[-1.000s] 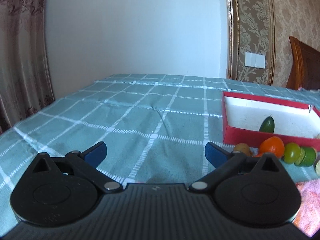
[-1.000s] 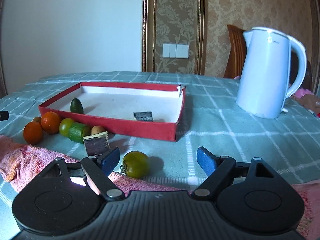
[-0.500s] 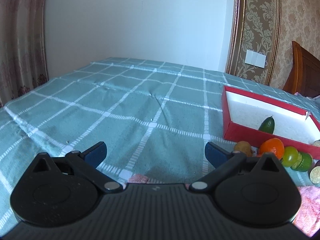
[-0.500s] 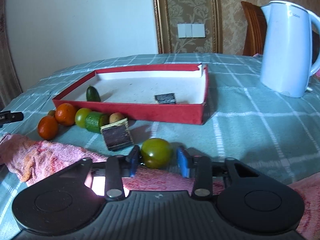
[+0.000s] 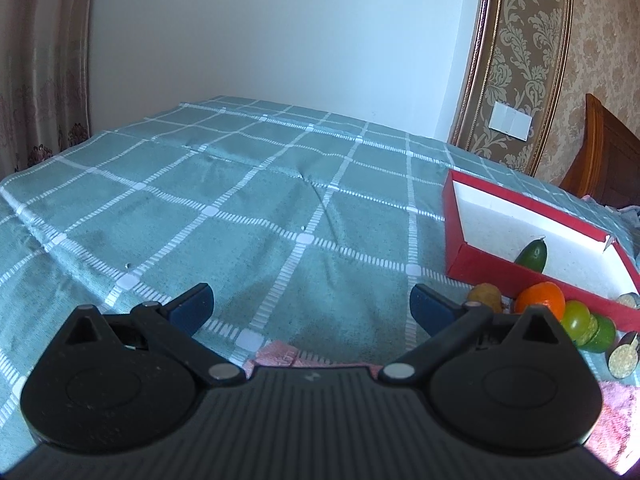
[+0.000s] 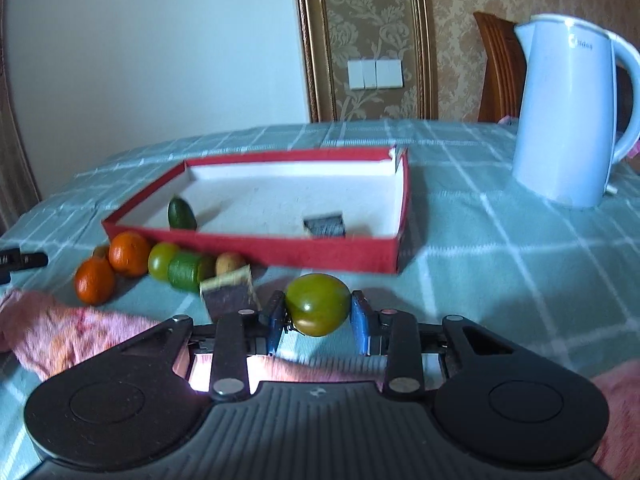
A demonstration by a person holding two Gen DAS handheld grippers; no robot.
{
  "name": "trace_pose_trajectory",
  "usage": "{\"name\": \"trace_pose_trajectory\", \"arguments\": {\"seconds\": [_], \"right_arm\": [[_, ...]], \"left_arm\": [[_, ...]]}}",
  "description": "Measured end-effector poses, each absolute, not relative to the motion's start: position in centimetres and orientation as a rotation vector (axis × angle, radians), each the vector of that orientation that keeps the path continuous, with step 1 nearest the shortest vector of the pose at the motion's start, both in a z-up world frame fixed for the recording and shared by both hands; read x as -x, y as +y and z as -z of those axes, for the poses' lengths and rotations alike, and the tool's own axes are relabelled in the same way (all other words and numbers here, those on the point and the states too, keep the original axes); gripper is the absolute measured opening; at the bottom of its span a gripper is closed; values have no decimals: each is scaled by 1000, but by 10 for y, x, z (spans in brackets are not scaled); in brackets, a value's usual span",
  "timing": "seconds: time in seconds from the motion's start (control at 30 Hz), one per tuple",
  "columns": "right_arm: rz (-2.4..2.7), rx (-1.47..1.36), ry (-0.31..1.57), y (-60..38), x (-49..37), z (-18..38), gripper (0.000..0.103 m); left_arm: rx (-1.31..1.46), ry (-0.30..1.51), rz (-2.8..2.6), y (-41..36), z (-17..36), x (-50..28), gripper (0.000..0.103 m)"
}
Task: Organize fruits
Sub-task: 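Carry the green tomato into the red tray and open the right gripper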
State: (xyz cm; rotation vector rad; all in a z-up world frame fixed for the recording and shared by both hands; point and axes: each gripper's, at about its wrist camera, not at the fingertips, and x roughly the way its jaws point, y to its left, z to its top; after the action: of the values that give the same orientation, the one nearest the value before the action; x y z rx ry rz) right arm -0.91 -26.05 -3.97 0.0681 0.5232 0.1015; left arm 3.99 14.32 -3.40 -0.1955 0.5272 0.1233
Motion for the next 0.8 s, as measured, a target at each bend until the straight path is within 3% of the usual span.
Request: {"name": "trace_pose_trajectory", "arguments": {"seconds": [0.8], "right_arm": [[-112,45,503,-212,-87,22,34]], "left_arm": [[237,518,-94,148,35,-39,103]]}}
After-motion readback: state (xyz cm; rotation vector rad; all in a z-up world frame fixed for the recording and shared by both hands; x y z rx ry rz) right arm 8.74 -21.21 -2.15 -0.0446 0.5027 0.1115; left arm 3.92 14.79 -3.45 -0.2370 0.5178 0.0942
